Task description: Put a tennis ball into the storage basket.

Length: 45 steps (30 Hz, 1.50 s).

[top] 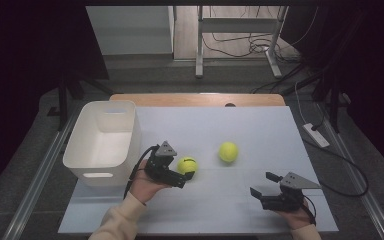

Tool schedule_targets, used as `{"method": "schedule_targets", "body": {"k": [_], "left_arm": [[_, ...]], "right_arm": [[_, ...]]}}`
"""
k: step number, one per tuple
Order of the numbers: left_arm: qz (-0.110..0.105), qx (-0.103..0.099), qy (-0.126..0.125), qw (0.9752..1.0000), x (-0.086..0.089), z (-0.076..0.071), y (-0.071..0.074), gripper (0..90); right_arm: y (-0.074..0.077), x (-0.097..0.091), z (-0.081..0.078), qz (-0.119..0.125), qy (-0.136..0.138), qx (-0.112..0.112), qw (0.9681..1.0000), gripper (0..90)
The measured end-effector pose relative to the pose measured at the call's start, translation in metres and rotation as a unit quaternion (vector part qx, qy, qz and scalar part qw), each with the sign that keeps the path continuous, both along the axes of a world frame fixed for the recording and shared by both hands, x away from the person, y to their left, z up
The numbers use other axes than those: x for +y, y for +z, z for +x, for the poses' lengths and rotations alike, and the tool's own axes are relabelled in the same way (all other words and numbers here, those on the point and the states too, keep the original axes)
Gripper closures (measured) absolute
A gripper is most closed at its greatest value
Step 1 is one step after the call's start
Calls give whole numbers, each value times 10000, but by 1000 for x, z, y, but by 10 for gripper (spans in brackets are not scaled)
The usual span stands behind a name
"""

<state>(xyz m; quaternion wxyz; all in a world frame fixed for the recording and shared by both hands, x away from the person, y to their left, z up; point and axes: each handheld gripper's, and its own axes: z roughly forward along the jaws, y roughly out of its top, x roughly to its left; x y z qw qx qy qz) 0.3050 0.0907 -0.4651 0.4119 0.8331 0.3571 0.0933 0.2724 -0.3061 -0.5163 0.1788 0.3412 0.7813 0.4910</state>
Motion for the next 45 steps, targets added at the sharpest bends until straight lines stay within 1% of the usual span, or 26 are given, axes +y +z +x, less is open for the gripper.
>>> {"method": "schedule_targets", "body": {"k": [6,9,12,14,18,20,24,28,33,37,41,43,45], "left_arm": [[119,106,-29,9999,-7,8,-2,1],[183,219,-43,9996,-10,13,-4,1],[266,269,-24,9993,-11,17,-7,2],[269,278,-19,9992,-12,18,-7,2],[345,325,-12,9989,-13,23,-10,1],[334,343,1,9989,-14,25,-12,2],[407,443,-44,9982,-17,30,-17,2],[481,551,-26,9973,-19,34,-23,2],[505,619,-29,9968,-19,39,-27,1],[632,696,-49,9956,-21,42,-32,1],[634,746,-84,9952,-22,44,-35,2],[709,772,-113,9944,-23,44,-37,2],[724,800,-143,9941,-23,44,-38,8]], "right_arm": [[0,0,0,-9,-6,0,10000,144],[0,0,0,-33,6,2,10000,144],[0,0,0,-10,-2,-2,10000,144],[0,0,0,5,-8,4,10000,144],[0,0,-1,-17,-1,1,10000,143],[0,-1,0,-7,-21,5,10000,143],[0,0,-1,-13,5,-2,10000,143],[0,-1,-1,-13,-16,11,10000,143],[0,0,0,-16,-16,2,10000,143],[0,0,-1,-21,-16,3,10000,143],[-1,-1,0,-23,-23,5,10000,143],[-1,0,-1,-35,-14,12,10000,143],[-1,-1,-1,-25,-18,2,10000,143]]}}
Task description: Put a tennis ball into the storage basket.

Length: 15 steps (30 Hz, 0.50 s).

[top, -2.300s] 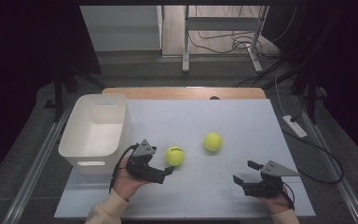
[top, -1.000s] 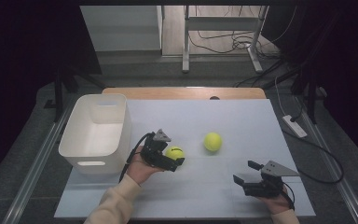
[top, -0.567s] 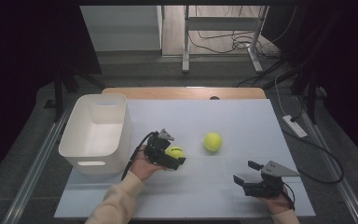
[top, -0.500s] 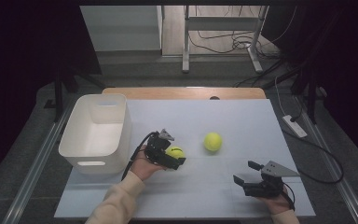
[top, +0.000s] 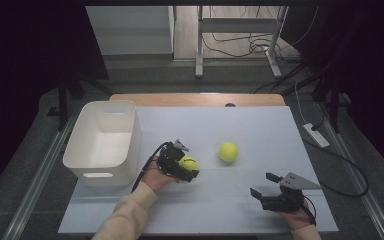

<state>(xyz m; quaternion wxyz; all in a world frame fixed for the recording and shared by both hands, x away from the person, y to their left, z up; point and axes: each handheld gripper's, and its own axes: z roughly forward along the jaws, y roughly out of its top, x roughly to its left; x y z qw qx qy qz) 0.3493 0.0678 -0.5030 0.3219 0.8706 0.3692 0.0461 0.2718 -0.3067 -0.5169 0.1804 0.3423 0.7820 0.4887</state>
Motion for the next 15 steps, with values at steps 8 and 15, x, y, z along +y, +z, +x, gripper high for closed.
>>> {"method": "schedule_targets", "body": {"k": [8,15], "left_arm": [[32,1,-43,10000,1,-1,-4,186],[121,-99,-53,9999,3,-3,-3,265]], "right_arm": [[0,0,0,-10,-1,-2,10000,143],[0,0,0,-7,-18,-4,10000,143]]}}
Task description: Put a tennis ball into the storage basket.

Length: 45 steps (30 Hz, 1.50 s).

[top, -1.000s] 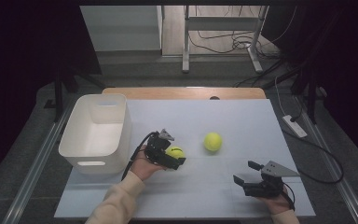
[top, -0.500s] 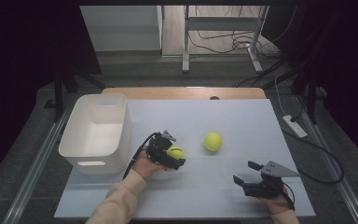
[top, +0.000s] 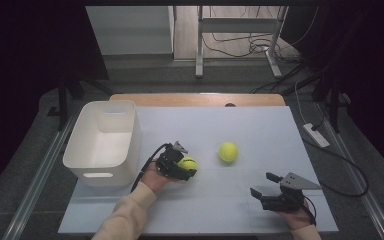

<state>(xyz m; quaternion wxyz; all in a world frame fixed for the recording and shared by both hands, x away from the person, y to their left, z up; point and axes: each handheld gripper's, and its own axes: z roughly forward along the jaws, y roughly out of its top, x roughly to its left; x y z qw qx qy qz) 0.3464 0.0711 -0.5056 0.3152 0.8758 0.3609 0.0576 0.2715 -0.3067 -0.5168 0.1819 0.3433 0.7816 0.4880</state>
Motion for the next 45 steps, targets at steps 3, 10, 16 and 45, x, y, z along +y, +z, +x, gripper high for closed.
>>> {"method": "schedule_targets", "body": {"k": [3,10,16,45], "left_arm": [[-34,-63,13,10000,1,-2,3,267],[-242,-207,89,9995,8,-7,11,268],[-356,-310,85,9988,14,-11,17,268],[-1057,-836,211,9907,35,-28,41,268]], "right_arm": [[0,0,0,2,-12,-2,10000,144],[0,0,0,13,-18,-17,10000,144],[1,0,0,17,-34,-27,10000,144],[1,-1,0,48,-92,-29,9999,143]]}}
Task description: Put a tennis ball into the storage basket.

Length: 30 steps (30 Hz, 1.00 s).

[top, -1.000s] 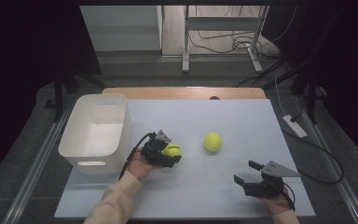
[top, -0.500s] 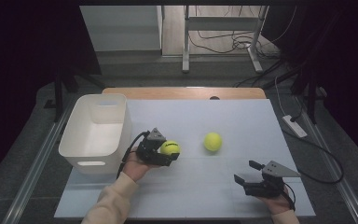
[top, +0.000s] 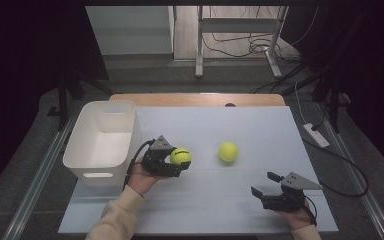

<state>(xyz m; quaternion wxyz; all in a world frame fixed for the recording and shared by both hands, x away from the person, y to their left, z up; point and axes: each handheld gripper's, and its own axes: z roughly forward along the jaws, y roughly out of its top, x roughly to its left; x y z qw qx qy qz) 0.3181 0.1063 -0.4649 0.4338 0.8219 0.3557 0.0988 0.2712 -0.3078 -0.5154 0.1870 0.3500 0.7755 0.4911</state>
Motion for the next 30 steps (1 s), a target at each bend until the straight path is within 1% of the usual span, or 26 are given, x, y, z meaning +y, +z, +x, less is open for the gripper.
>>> {"method": "schedule_targets", "body": {"k": [7,9,15,22,30], "left_arm": [[-181,-54,33,9998,5,-3,4,267],[-200,-92,23,9998,6,-4,7,267],[-396,-210,68,9990,11,-8,16,267],[-483,-344,122,9982,15,-11,22,267],[-529,-407,137,9977,16,-12,27,267]], "right_arm": [[0,0,0,-2,-6,-12,10000,143],[0,0,0,-6,-2,-12,10000,143],[0,0,0,-16,-6,-7,10000,144],[1,-1,0,-19,-15,-17,10000,143],[0,-1,1,-40,-50,3,10000,146]]}}
